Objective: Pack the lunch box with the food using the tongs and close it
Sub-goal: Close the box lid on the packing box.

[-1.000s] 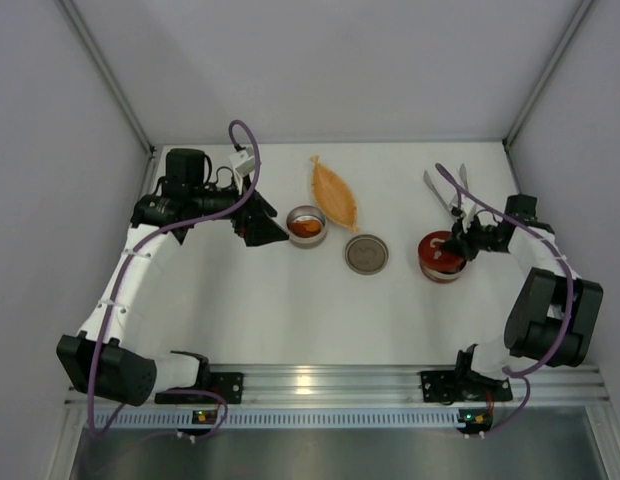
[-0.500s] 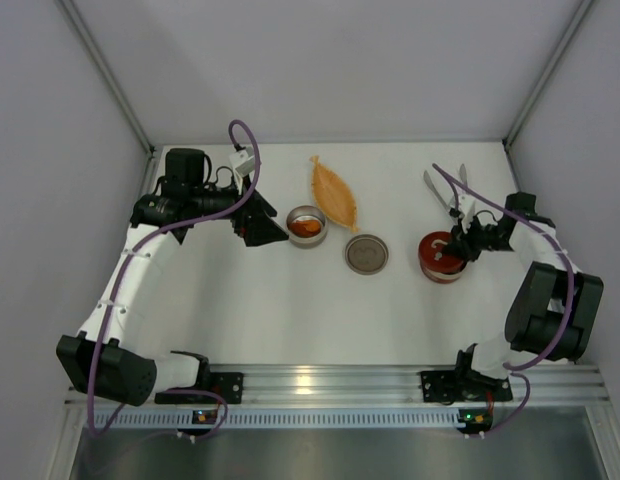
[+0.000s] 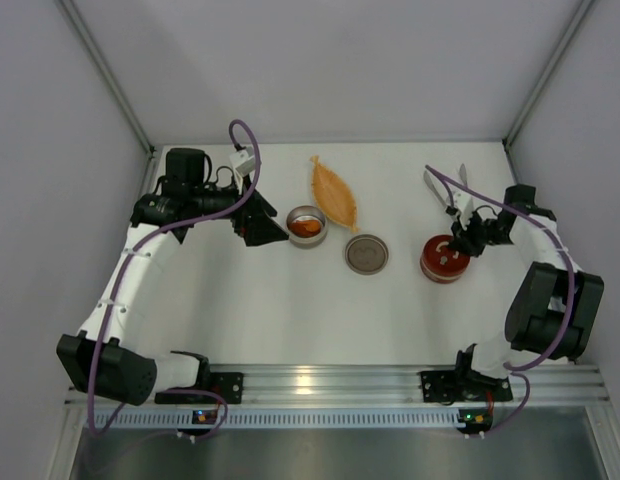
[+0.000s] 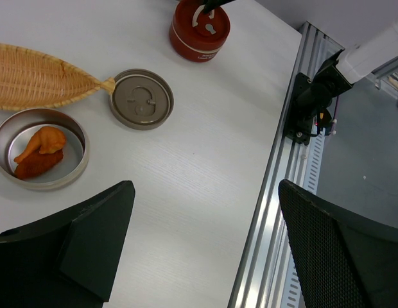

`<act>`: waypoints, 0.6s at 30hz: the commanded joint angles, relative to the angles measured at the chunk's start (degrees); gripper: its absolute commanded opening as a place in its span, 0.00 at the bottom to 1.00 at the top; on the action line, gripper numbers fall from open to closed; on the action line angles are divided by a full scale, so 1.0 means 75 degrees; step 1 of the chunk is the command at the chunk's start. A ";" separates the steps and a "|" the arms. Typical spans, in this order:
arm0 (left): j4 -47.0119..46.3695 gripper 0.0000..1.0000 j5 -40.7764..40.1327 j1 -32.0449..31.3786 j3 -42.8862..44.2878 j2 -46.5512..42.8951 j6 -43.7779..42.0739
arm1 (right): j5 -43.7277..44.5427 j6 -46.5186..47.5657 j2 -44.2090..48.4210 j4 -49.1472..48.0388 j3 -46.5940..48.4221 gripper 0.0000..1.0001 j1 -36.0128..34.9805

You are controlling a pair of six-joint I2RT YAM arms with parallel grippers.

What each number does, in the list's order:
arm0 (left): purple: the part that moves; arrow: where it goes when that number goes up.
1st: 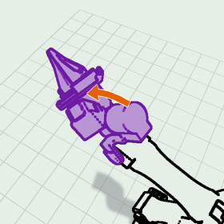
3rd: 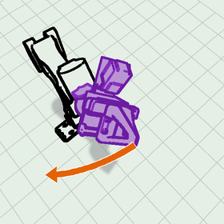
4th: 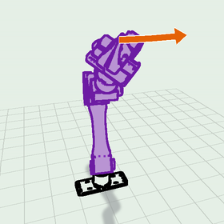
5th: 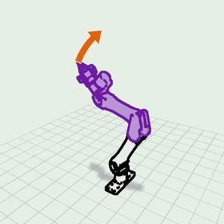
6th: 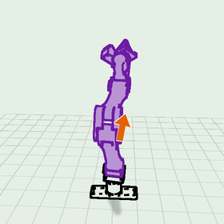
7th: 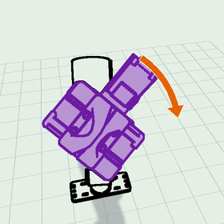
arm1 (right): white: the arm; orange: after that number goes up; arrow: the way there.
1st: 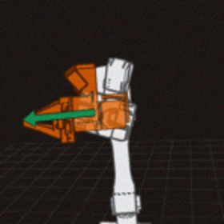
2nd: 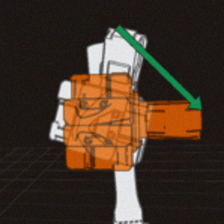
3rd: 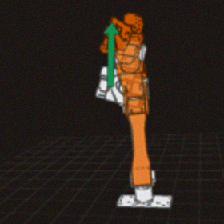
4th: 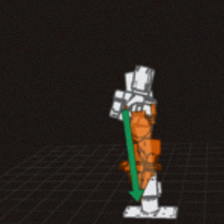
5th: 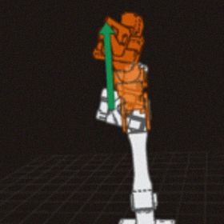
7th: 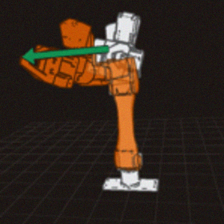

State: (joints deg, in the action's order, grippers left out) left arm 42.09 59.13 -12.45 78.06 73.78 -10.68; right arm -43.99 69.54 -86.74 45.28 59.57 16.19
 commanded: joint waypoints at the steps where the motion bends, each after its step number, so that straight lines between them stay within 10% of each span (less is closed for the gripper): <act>1: 0.0049 0.98 0.0190 0.0042 0.0326 0.0077 -0.0170 | 0.0169 0.0419 0.0045 0.0490 0.0342 0.06 -0.0213; 12: 0.0037 0.98 0.0260 0.0042 0.0314 0.0100 -0.0194 | 0.0919 0.1298 0.0034 0.1438 0.0682 0.00 -0.0376; 18: 0.0072 0.98 0.0249 0.0042 0.0291 0.0030 -0.0240 | 0.1283 0.1182 -0.0106 0.1487 0.0904 0.19 -0.0704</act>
State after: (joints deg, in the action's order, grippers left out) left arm 42.22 59.18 -12.45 78.54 74.54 -10.96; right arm -35.51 76.82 -86.89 53.41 63.13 12.60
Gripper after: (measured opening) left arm 0.984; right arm 0.163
